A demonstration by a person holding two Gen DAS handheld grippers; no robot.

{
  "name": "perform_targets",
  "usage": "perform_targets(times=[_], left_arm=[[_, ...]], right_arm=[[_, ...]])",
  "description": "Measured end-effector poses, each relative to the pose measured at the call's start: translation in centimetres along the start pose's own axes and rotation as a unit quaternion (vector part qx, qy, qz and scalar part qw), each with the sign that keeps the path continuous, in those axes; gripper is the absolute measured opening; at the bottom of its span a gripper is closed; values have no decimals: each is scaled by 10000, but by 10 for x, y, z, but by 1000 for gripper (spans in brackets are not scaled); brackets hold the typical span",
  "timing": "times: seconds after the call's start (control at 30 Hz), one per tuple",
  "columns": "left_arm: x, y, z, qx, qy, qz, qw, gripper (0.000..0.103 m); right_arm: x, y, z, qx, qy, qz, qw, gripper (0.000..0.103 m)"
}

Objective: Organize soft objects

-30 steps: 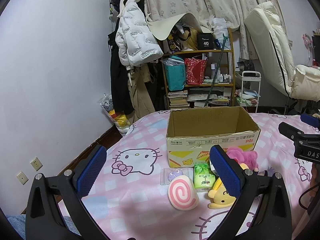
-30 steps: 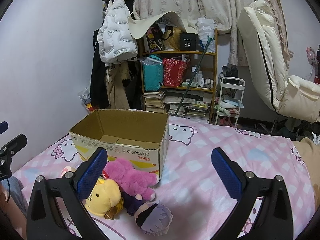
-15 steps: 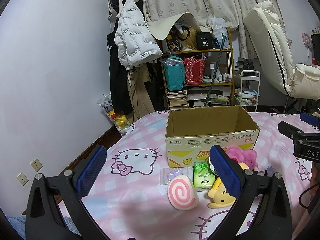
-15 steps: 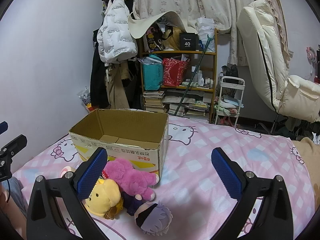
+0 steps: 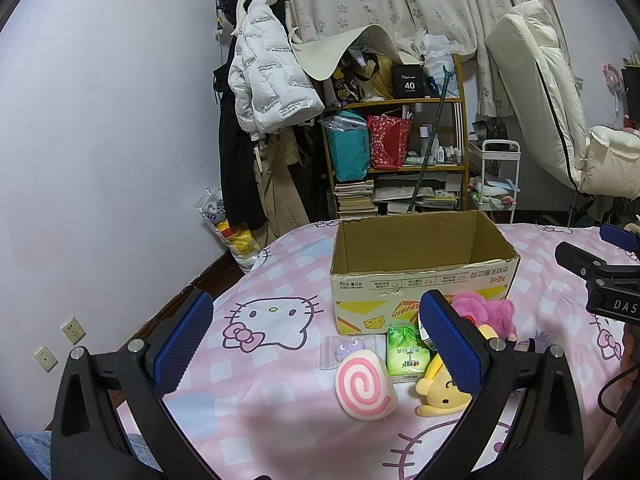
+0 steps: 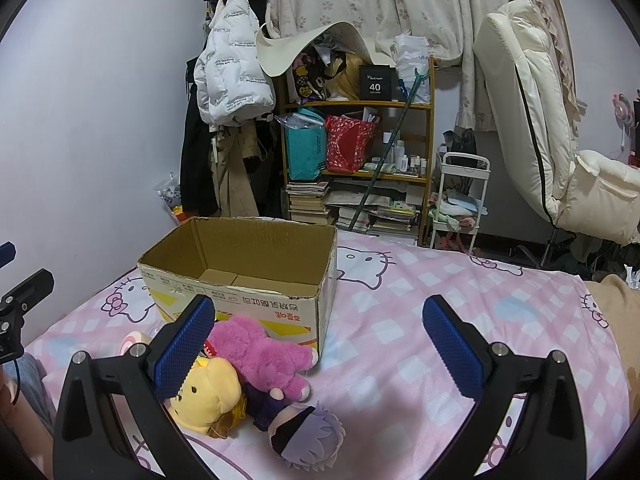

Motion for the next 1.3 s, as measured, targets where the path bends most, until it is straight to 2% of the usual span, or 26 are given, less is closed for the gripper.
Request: perform_targets(times=[0.73,0.9,1.1,1.3], left_arm=[[-1,1,1,-20,-13,-18,10000,102],[-4,9,7,-41,12,-48,10000,102],[-18,17,11,-47,152,-246,9996,102],[-36,22,13,-49,291,-620,9976,102]], right_arm=[[0,0,0,-4,5,-5,10000,103],[0,0,-1,-5,-1,-8,10000,103],[-2,6,-4,-17,-86,-88,9999,103],[-9,12,-9,7,-144,-168,9998,103]])
Point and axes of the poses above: each gripper's, at about its wrist camera, not at the fingertips, and x roughly against the way its jaws point, z to its right, y to its underside, the point moved 6 cm from there along -x, roughly the way its jaws point, and after that the axes turned 8 degrees about -x, right-handed, at the moved point
